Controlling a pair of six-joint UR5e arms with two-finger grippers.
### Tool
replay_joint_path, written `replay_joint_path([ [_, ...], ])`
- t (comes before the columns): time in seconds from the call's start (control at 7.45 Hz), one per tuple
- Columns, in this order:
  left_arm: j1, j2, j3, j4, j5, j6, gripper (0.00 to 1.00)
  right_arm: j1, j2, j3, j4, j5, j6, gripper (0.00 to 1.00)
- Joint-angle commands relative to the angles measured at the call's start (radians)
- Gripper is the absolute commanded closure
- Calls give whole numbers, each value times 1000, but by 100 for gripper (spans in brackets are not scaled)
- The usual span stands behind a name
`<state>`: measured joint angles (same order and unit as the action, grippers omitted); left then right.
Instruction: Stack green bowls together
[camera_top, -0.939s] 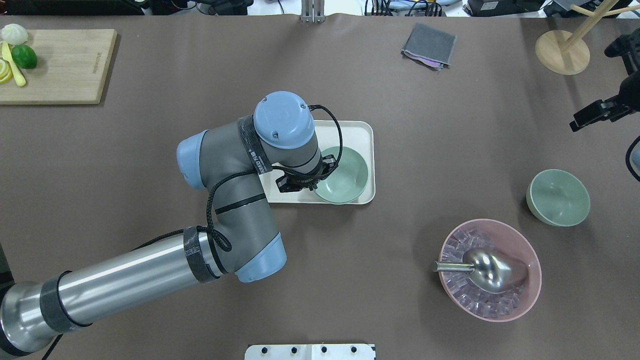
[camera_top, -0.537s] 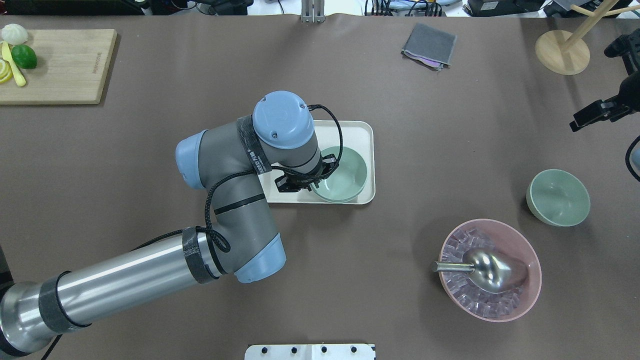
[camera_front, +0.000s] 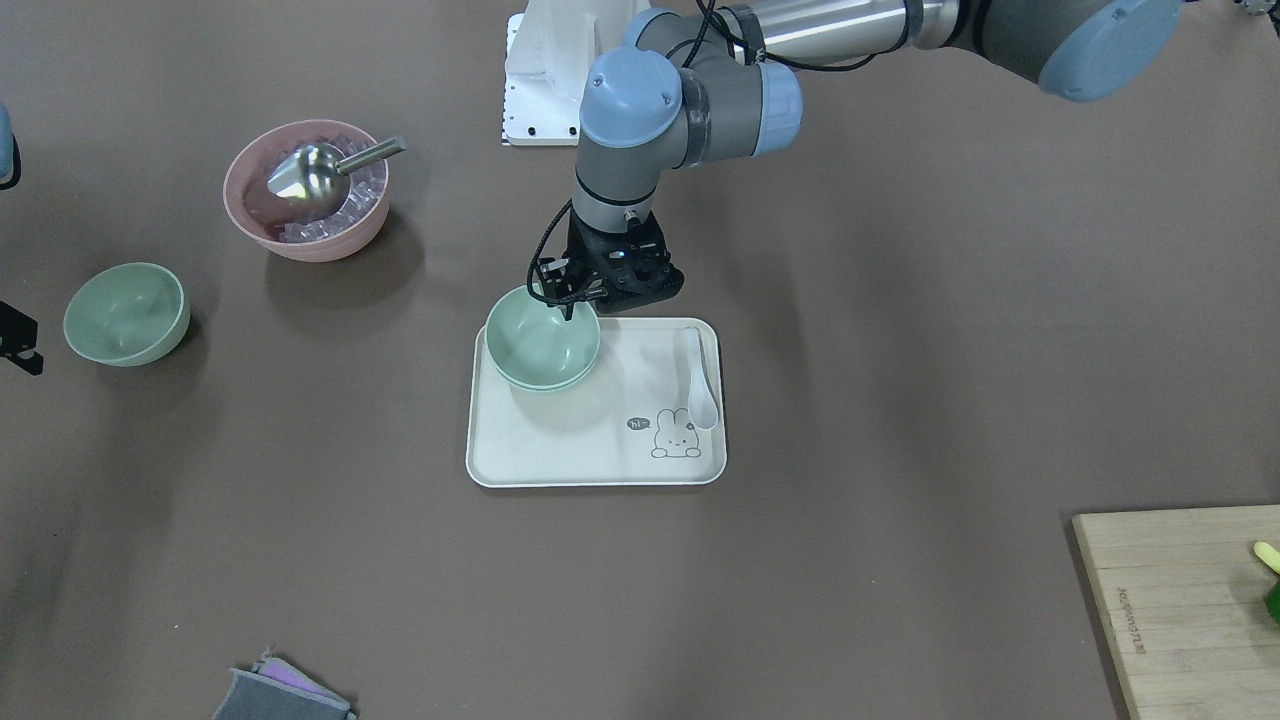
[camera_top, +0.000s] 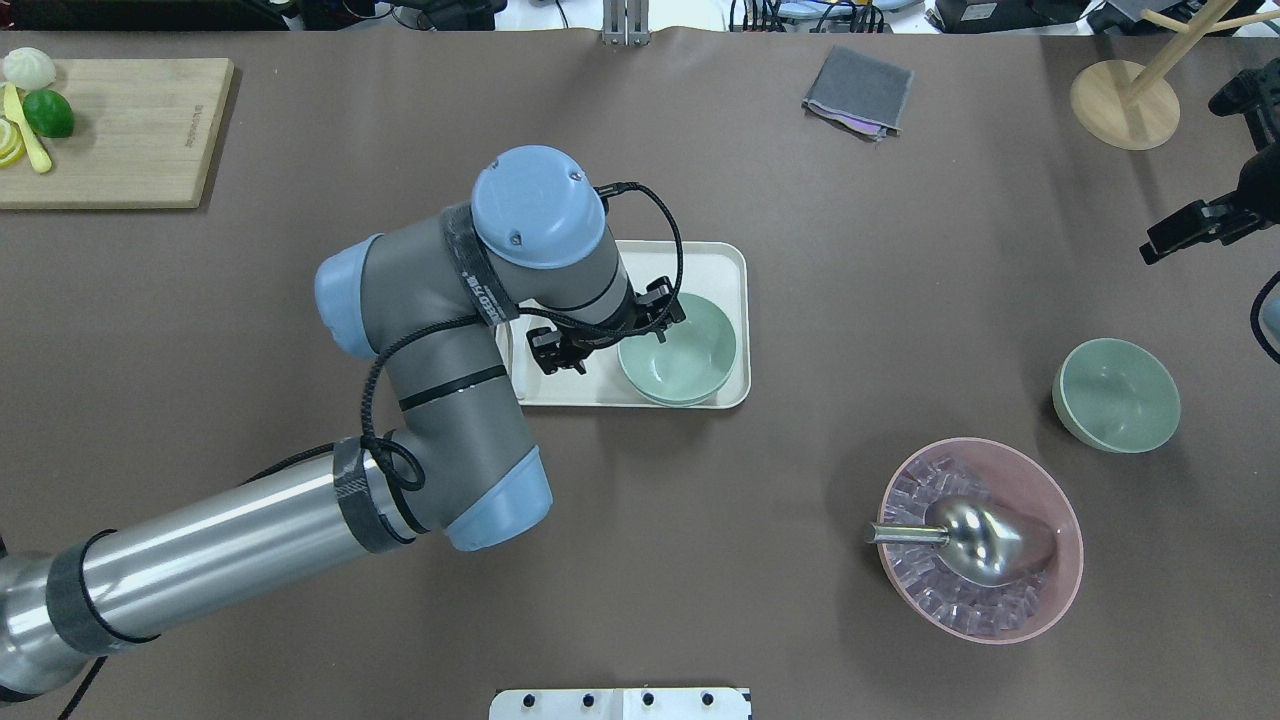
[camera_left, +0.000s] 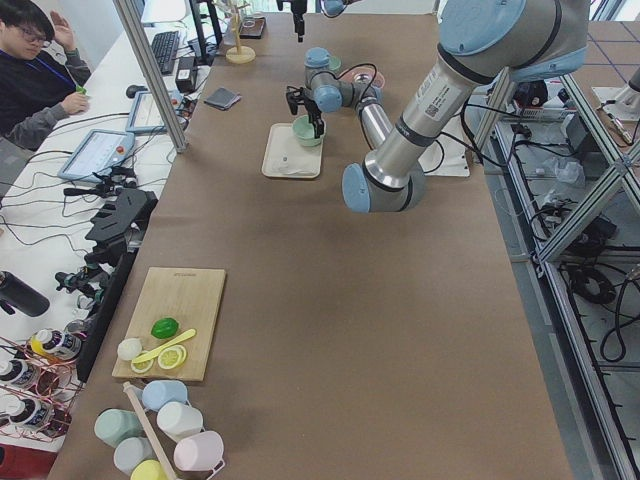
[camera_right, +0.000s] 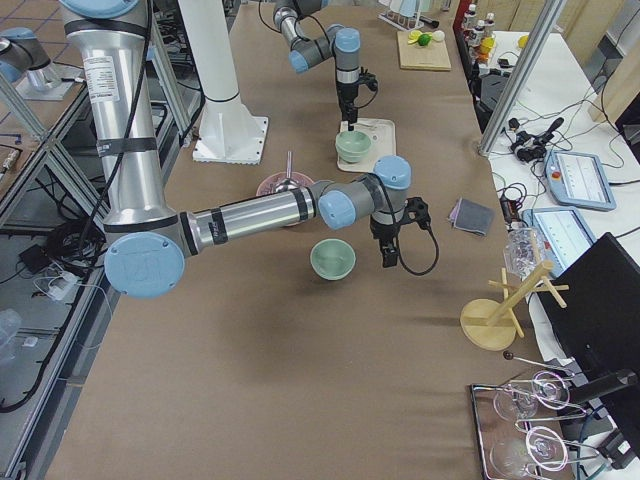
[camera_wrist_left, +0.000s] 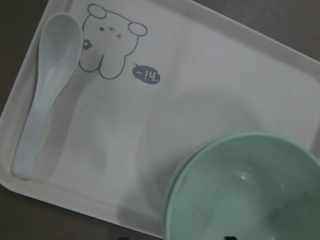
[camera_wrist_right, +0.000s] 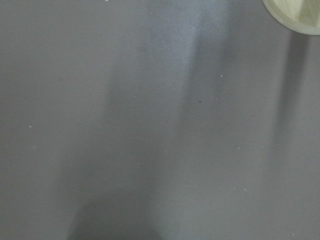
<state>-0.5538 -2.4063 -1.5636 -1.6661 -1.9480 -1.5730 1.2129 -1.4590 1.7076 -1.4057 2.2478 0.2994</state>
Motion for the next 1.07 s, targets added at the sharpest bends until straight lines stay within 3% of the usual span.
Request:
replay_joint_path([
  [0.0,-92,146,-175,52,-118,150,2,-10,-10,6,2,-1,91,0],
  [0.27,-187,286,-341,167,-132,377,2,-19,-82,24,49,-1,109,1],
  [0.54,-312,405,-368,170,-233,599,2,-54,-183,24,224,1,212,1],
  [0.8,-408,540,-404,167,-259,802,2,-125,-277,17,435,-16,364,1],
  [0.94,-429,571,-404,166,-259,817,2,-156,-297,17,488,-55,400,0],
])
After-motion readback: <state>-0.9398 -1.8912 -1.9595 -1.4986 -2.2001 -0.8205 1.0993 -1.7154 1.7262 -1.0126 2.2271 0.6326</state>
